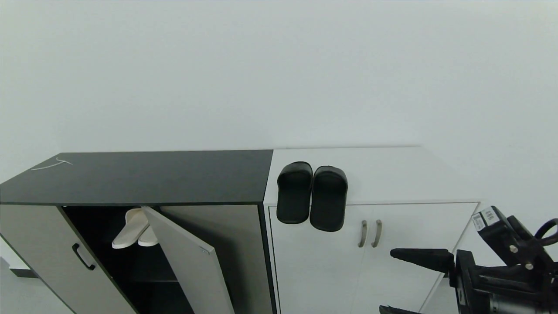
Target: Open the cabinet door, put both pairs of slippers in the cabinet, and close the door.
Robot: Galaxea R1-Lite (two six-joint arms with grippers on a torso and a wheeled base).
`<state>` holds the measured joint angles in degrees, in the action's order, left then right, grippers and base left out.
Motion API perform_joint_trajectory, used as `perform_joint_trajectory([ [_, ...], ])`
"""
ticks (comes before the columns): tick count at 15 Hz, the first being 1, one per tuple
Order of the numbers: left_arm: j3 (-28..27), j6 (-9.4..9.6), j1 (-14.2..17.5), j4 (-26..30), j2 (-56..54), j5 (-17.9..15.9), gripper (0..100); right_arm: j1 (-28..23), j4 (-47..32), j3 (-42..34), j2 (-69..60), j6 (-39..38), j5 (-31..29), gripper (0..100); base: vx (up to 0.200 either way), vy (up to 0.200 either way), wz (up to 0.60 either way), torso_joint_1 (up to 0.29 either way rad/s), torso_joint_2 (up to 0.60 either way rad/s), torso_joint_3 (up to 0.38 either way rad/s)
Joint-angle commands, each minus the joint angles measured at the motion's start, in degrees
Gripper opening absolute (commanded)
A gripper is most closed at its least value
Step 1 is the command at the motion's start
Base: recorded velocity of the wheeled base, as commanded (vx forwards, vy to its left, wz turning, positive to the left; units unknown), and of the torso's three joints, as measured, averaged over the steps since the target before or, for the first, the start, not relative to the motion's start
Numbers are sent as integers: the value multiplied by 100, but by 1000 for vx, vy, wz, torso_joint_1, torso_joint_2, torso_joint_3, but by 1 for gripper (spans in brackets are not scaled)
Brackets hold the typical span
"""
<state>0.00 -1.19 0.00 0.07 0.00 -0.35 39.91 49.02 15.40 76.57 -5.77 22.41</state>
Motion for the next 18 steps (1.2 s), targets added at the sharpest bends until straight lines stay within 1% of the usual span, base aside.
perform_joint_trajectory([
  [1, 0, 5, 0, 1, 9, 0, 0, -1, 2, -10, 77, 14, -26, 100, 0, 0, 0, 290, -623, -320],
  [3, 0, -4, 0, -7, 9, 0, 0, -1, 11, -19, 165, -3, -122, 100, 0, 0, 0, 237, -496, -256],
  [4, 0, -4, 0, 1, 9, 0, 0, 8, 20, 42, 227, -21, -448, 100, 0, 0, 0, 139, -330, -149],
  [5, 0, -4, 0, -7, 9, 0, 0, 69, 11, 236, 350, -30, -896, 100, 0, 0, 0, 56, -90, -56],
  [6, 0, 5, -9, 1, 9, 0, 0, 280, 11, 455, 526, -74, -1432, 100, 0, 0, 0, 0, 0, 0],
  [8, 0, 5, -9, 1, 9, 0, 0, 1054, 11, 1282, 1431, -522, -3172, 100, 0, 0, 0, 0, 0, 0],
  [9, 0, 5, 0, 1, 9, 0, 0, 1265, 11, 1651, 1765, -698, -3629, 100, 0, 0, 0, 0, 0, 0],
  [10, 0, 5, 0, 1, 9, 0, 0, 1581, 11, 2451, 2600, -847, -4579, 100, 0, 0, 0, 0, 0, 0],
  [11, 0, 5, 0, 1, 9, 0, 0, 1607, 2, 2899, 3136, -847, -5027, 100, 0, 0, 0, 0, 0, 0],
  [13, 0, 5, 0, 1, 9, 0, 0, 1520, -6, 3637, 3962, -847, -5844, 100, 0, 200, 0, 5, 2, -2],
  [14, 0, 5, 0, 1, 9, 0, 0, 1484, -15, 3822, 4138, -847, -5958, 100, 0, 200, 0, 7, -2, 2],
  [16, 0, 14, 0, -7, 9, 0, 0, 1467, -24, 4094, 4419, -865, -6011, 100, 0, 0, 0, 0, 0, 0],
  [18, 0, 14, 0, 1, 9, 0, 0, 1370, -24, 4200, 4639, -865, -6231, 100, 0, 0, 0, 0, 0, 0],
])
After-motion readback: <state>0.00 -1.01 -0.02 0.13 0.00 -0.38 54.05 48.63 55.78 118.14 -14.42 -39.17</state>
